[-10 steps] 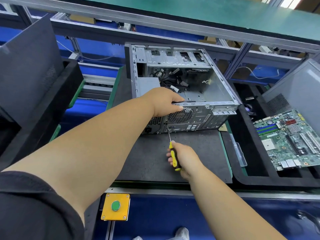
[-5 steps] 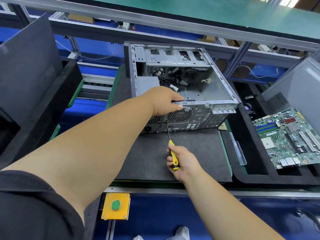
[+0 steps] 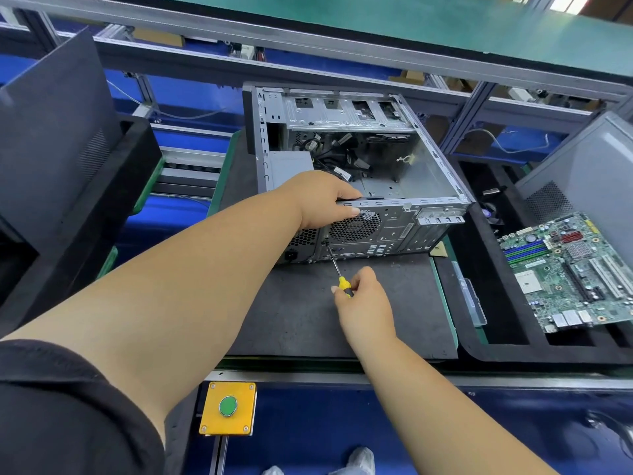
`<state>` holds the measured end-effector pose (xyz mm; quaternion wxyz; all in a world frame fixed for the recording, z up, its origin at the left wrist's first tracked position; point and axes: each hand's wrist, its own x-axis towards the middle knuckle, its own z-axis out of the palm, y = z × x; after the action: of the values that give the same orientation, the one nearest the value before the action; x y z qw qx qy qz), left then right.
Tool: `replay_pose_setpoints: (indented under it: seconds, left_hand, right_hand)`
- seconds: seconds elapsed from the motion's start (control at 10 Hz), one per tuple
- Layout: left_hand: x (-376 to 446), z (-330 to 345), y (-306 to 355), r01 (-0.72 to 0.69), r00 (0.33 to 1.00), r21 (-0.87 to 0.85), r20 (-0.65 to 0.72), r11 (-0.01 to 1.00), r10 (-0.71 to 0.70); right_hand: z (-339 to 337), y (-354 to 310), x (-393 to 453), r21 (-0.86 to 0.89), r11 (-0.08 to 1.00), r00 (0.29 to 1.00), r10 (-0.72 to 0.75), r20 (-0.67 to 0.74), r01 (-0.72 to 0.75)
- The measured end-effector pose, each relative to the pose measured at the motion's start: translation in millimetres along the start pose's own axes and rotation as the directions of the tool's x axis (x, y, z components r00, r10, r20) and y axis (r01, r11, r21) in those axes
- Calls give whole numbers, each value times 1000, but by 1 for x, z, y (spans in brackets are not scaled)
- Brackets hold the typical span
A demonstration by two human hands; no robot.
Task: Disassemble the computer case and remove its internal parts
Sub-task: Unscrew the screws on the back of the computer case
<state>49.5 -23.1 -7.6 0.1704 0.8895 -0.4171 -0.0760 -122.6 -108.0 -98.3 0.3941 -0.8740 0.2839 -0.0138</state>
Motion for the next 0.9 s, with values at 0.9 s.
replay_pose_setpoints:
  seconds: [0.9]
  left_hand:
    - [0,-1,0,-10,1000,6,4,1000,10]
  right_hand:
    - [-4,-5,0,581,580,818,345,460,-572]
